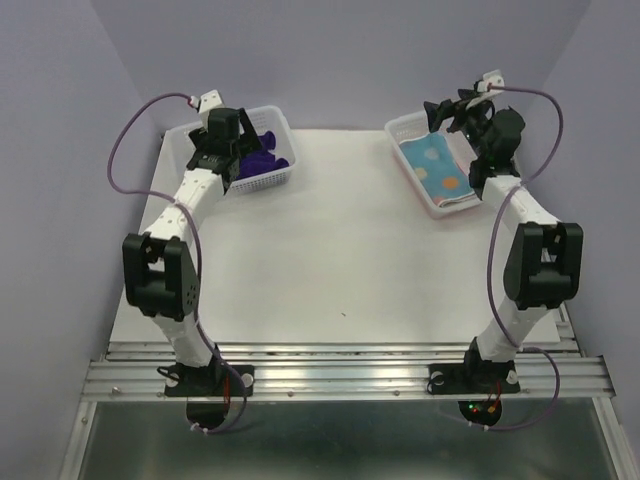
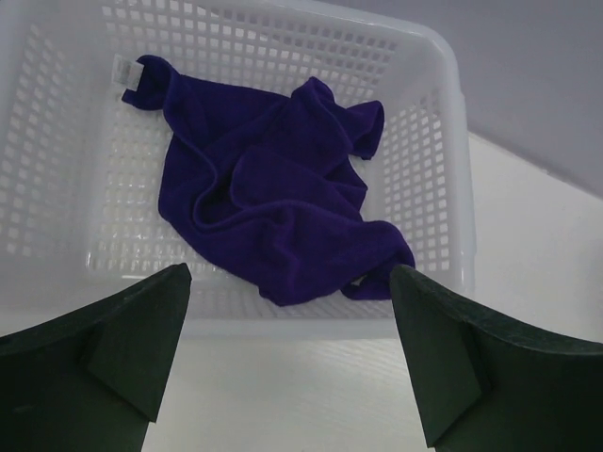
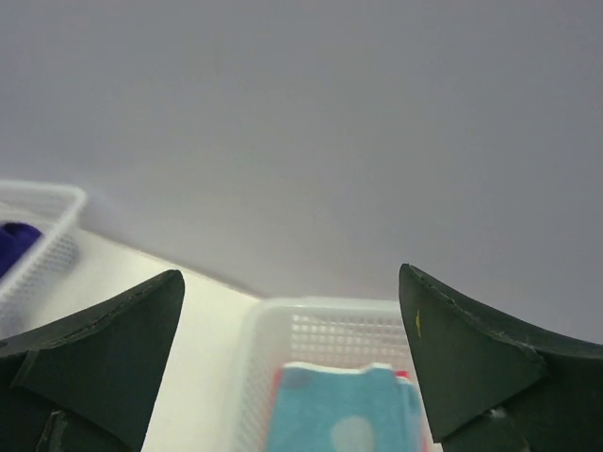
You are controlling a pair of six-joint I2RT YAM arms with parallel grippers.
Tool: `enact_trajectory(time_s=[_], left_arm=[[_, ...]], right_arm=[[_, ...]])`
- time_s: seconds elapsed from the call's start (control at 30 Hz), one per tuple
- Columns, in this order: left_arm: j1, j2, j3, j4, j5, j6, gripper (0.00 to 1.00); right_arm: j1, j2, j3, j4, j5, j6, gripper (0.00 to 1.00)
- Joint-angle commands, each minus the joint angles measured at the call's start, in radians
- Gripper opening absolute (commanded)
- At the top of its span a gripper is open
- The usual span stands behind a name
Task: Fold and stack the towels
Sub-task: Grab crumpled towel
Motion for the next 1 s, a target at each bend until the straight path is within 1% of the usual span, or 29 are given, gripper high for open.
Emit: enact_trajectory(time_s=[0.0,0.03,0.07,0.1,0.13,0.17,0.2,0.23,0.3,0.33,0.37,0.4,0.5,0.63,0.67,0.7,0.73,0.77,0.8,0.93,0.97], left_arm=[[0.040,0.184,0.195,-0.055,0.093,0.092,0.99],[0.043,0.225,0.279,-0.060,0.116,0.104,0.99],[0.046,0.307,0.380,-0.080,0.125,0.116,0.99],[0.046,0.352,0.381,-0.100,0.131,0.122,0.99],[0.046,0.397,0.493,-0.117,0.139,0.124,0.99],[0.049,0.485,0.555,-0.164,0.149,0.125,0.99],[0.051,0.529,0.615,-0.186,0.165,0.127,0.99],[0.054,0.607,0.722,-0.215,0.174,0.118,0.99],[0.071,0.681,0.816,-0.244,0.168,0.095,0.99],[0.078,0.743,0.902,-0.284,0.179,0.069,0.99],[0.092,0.762,0.921,-0.286,0.192,0.060,0.99],[0.097,0.773,0.909,-0.276,0.211,0.050,0.99],[0.098,0.790,0.840,-0.201,0.226,0.043,0.99],[0.098,0.862,0.878,-0.191,0.234,0.040,0.98],[0.098,0.870,0.884,-0.190,0.232,0.040,0.90],[0.098,0.874,0.889,-0.187,0.229,0.046,0.64],[0.098,0.874,0.890,-0.178,0.229,0.052,0.49],[0.098,0.871,0.890,-0.178,0.220,0.058,0.29],[0.098,0.867,0.892,-0.178,0.188,0.059,0.00],[0.100,0.796,0.851,-0.161,0.156,0.095,0.00],[0.098,0.737,0.826,-0.134,0.154,0.099,0.00]], right_arm=[[0.059,-0.088,0.116,-0.517,0.082,0.430,1.00],[0.062,-0.101,0.108,-0.565,0.112,0.470,1.00],[0.074,-0.126,0.064,-0.608,0.155,0.513,1.00],[0.084,-0.142,0.064,-0.613,0.169,0.529,1.00],[0.088,-0.154,0.004,-0.612,0.176,0.546,1.00],[0.094,-0.171,-0.033,-0.612,0.179,0.565,1.00],[0.111,-0.185,-0.065,-0.610,0.183,0.590,1.00],[0.119,-0.214,-0.129,-0.606,0.194,0.593,1.00],[0.149,-0.243,-0.179,-0.615,0.220,0.587,1.00],[0.153,-0.269,-0.221,-0.618,0.231,0.579,1.00],[0.159,-0.282,-0.238,-0.627,0.240,0.575,1.00],[0.160,-0.294,-0.260,-0.642,0.252,0.575,1.00],[0.160,-0.341,-0.326,-0.647,0.297,0.584,1.00],[0.160,-0.375,-0.352,-0.633,0.298,0.590,1.00],[0.160,-0.375,-0.352,-0.630,0.295,0.593,1.00],[0.160,-0.380,-0.355,-0.627,0.289,0.592,1.00],[0.160,-0.380,-0.357,-0.629,0.283,0.590,1.00],[0.160,-0.381,-0.357,-0.633,0.283,0.592,1.00],[0.160,-0.387,-0.361,-0.638,0.283,0.592,1.00],[0.160,-0.426,-0.381,-0.633,0.274,0.586,1.00],[0.160,-0.436,-0.387,-0.629,0.269,0.586,1.00]])
